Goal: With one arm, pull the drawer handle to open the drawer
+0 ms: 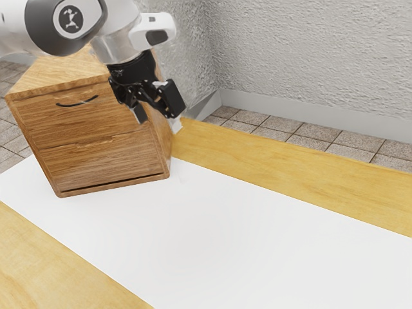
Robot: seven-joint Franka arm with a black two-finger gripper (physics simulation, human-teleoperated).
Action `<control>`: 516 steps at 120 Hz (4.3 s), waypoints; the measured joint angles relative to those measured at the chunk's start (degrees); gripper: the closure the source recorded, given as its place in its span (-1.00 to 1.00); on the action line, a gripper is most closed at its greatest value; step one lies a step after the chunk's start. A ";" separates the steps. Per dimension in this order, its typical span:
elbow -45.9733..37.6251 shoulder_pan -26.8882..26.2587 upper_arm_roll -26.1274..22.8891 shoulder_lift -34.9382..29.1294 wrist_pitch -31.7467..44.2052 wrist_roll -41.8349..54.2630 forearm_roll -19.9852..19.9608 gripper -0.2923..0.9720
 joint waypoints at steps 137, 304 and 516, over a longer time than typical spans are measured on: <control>-11.69 19.50 7.27 -5.85 16.78 -65.25 -6.34 -0.50; -23.33 19.12 8.44 -9.09 34.72 -89.58 -3.54 -0.50; -31.58 18.74 7.46 -13.79 36.05 -92.12 -3.48 -0.49</control>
